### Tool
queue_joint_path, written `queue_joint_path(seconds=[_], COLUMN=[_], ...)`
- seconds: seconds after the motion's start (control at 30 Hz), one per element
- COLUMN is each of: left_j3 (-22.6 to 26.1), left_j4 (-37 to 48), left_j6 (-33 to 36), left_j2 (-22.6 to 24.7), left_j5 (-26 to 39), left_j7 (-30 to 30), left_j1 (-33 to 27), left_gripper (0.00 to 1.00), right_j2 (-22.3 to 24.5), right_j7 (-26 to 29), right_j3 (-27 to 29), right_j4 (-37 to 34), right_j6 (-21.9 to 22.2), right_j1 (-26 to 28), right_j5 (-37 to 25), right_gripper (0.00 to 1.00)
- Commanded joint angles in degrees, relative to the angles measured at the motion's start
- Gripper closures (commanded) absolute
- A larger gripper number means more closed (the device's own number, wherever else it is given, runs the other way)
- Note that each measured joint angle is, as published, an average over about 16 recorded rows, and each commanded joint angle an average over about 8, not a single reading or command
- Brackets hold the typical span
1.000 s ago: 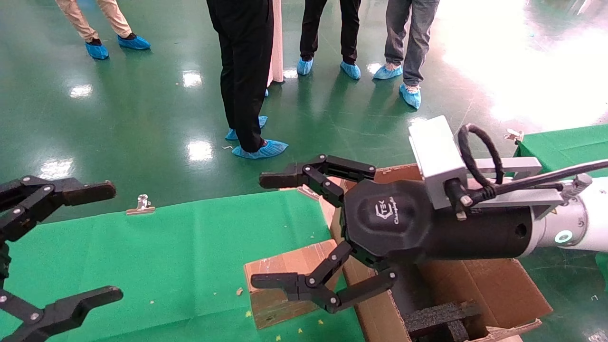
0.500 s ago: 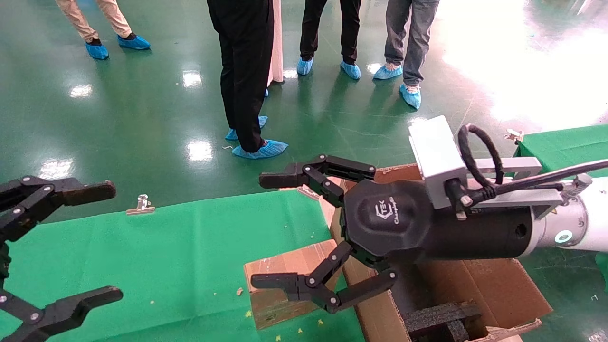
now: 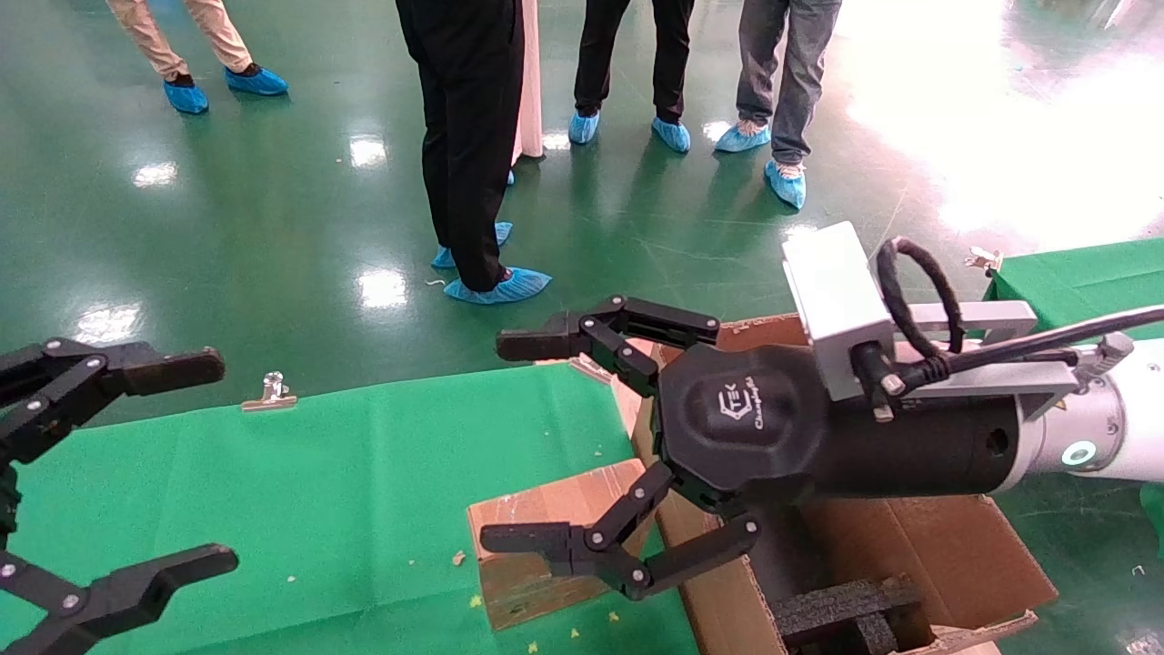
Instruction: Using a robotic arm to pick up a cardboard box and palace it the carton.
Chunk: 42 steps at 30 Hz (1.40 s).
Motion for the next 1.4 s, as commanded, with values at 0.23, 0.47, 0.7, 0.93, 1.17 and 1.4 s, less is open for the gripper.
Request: queue_joint_path(seconds=[0.23,0.47,0.7,0.93,1.17,1.4], left_j3=[0.00,0.01,0.01,0.02,0.02,0.03], left_j4=[0.01,0.01,0.01,0.01,0.01,0.01], left_j6=[0.00,0.00,0.00,0.00,0.00,0.00], left_j2=[0.00,0.00,0.00,0.00,-0.01,-0.01], left_j5=[0.00,0.00,-0.01,-0.01,-0.01,-0.02], left_j7=[0.00,0.01,0.01,0.01,0.02,0.02], left_j1=[0.00,-0.01,-0.01,-0.01,-0.01,-0.01], left_gripper=[1.00,1.00,1.00,1.00,1.00,1.00], right_j2=[-0.25,-1.96,-4.71,-8.66,-13.56,-19.46], right_j7=[0.47,2.31,2.61,0.81,-3.45,-9.71], right_j3=[-1.20,-5.59,-12.52,-21.26,-27.93,-33.10], right_j4=[0.11,-1.94,-5.87,-10.56,-17.43,-26.02], right_j6=[-0.25,-2.01,-4.68,-4.96,-4.34,-4.37], right_j1=[1.61,7.57,14.63,20.83,25.65,30.43], right_j5=[-2.53,-10.82,-20.77,-29.55,-35.94,-41.77], right_gripper=[0.00,0.00,0.00,0.00,0.00,0.00])
